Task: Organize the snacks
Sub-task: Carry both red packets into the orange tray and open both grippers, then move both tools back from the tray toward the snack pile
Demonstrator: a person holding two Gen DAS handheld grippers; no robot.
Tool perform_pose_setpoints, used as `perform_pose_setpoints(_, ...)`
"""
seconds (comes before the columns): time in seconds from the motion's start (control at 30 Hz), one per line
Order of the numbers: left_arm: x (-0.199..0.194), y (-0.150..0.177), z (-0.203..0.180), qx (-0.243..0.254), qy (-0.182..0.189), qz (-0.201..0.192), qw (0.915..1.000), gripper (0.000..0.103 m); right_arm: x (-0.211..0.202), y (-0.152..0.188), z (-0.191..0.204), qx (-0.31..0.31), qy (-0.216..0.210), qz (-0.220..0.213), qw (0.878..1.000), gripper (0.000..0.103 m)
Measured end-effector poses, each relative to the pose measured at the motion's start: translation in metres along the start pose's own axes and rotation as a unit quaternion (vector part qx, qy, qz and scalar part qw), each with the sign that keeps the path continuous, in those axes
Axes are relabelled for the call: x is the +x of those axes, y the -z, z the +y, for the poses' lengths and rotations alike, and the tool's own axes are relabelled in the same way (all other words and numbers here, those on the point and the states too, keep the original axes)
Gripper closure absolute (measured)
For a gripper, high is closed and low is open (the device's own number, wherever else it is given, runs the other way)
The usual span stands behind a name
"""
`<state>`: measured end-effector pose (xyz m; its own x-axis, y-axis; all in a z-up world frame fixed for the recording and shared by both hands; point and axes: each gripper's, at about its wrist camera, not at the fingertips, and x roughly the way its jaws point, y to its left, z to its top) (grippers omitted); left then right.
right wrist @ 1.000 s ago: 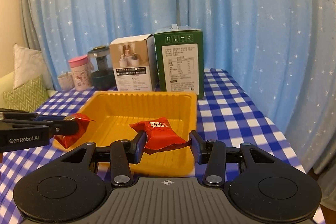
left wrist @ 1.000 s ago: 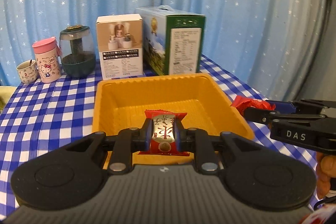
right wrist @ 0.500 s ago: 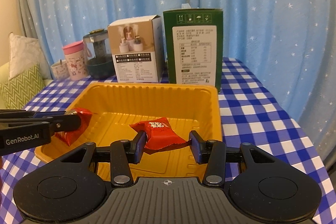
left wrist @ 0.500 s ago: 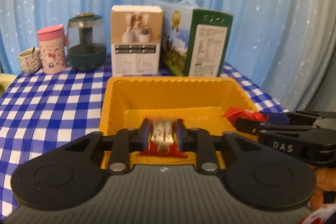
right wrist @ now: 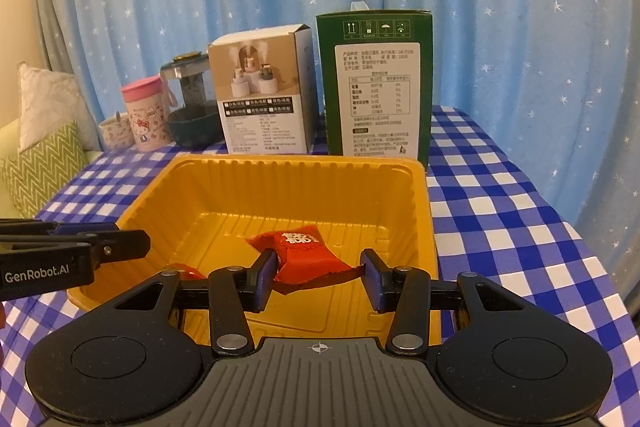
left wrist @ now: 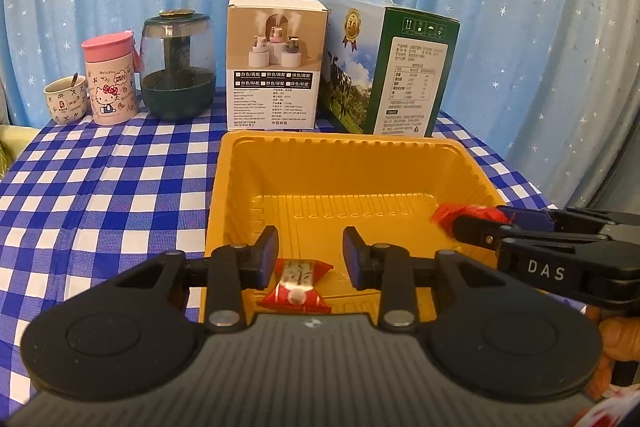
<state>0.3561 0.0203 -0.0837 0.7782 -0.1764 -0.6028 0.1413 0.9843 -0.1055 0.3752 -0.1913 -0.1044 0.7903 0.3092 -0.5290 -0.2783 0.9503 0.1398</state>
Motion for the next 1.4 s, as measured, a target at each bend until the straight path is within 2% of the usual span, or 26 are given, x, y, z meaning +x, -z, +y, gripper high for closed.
perform_pose_setpoints(0.07, -0.001, 0.0, 0.0, -0.002, -0.001, 0.0, 1.0, 0.068, 0.002, 0.0, -0.002, 0.003, -0.01, 0.005, 1.0, 0.046)
perform_pose_setpoints(0.1, -0.001, 0.0, 0.001, -0.002, -0.002, -0.001, 1.0, 0.063, 0.003, 0.0, -0.003, 0.008, -0.007, 0.007, 1.0, 0.032)
perform_pose_setpoints(0.13, -0.002, 0.0, 0.001, -0.004, -0.002, -0.002, 1.0, 0.06, 0.001, 0.001, -0.005, 0.016, -0.007, 0.003, 1.0, 0.026)
perform_pose_setpoints(0.17, -0.003, 0.0, 0.002, -0.007, -0.001, -0.003, 1.0, 0.057, -0.001, 0.0, -0.008, 0.024, -0.008, -0.004, 1.0, 0.026)
perform_pose_setpoints(0.33, -0.01, 0.0, 0.004, -0.014, 0.001, -0.004, 0.9999, 0.055, -0.015, -0.005, -0.016, 0.028, 0.006, -0.028, 0.999, 0.026)
perform_pose_setpoints(0.67, -0.037, 0.007, -0.005, -0.012, -0.003, -0.013, 0.9998, 0.05, -0.053, -0.003, -0.019, 0.021, 0.027, -0.05, 0.998, 0.026)
perform_pose_setpoints(0.8, -0.054, 0.018, -0.011, -0.003, -0.003, -0.014, 0.9999, 0.044, -0.073, 0.004, -0.018, 0.029, 0.026, -0.051, 0.998, 0.026)
perform_pose_setpoints(1.07, -0.094, 0.054, -0.022, 0.005, 0.003, -0.003, 1.0, 0.039, -0.119, 0.031, -0.018, 0.037, 0.026, -0.041, 0.998, 0.026)
perform_pose_setpoints(1.4, -0.147, 0.103, -0.031, 0.0, -0.009, 0.005, 0.9999, 0.033, -0.17, 0.08, -0.008, 0.029, 0.026, -0.015, 0.999, 0.026)
